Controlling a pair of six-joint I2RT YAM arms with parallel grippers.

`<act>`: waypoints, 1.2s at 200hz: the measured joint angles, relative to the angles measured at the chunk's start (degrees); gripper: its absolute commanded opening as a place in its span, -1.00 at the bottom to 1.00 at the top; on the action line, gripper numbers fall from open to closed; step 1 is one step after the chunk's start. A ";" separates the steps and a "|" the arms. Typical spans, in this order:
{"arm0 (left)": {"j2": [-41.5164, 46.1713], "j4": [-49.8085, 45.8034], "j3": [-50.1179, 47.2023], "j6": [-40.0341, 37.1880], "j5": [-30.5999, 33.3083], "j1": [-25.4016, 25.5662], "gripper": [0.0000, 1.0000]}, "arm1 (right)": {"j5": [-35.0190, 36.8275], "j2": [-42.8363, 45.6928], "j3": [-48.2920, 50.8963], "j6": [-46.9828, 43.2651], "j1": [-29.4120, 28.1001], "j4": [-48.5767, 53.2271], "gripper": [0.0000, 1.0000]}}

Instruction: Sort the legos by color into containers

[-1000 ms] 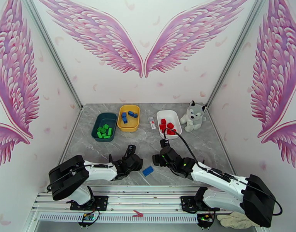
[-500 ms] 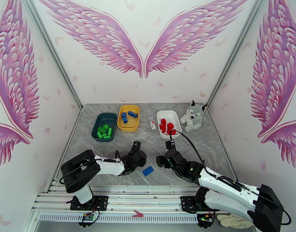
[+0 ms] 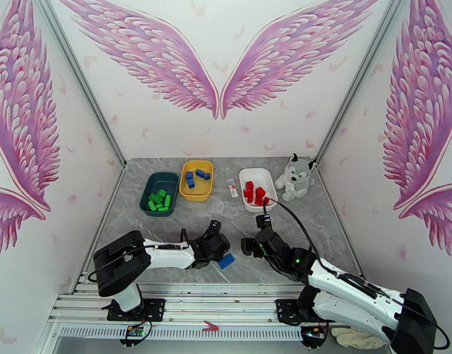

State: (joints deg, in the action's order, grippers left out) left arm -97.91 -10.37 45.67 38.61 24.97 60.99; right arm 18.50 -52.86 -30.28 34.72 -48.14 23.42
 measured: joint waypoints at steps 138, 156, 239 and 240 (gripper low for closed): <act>6.12 -6.03 -2.82 -0.20 0.52 -0.85 -0.30 | -4.96 -5.66 0.00 -0.02 -1.07 -5.07 0.70; 9.66 -6.05 -3.02 -1.55 0.02 -4.26 -0.30 | -6.78 -9.70 0.00 0.00 -2.75 -8.02 0.69; 7.13 -2.78 11.26 -10.80 -3.76 -27.21 -0.25 | -14.64 -24.44 -4.76 0.42 -6.21 -17.66 0.64; 6.78 -2.73 11.80 -10.93 -3.89 -27.47 -0.25 | -14.67 -24.44 -4.76 0.39 -6.21 -17.68 0.64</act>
State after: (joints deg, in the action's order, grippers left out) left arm -91.13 -13.10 57.47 27.68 21.08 33.52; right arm 3.84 -77.30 -35.05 35.11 -54.35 5.74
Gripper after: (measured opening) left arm 0.364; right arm 0.823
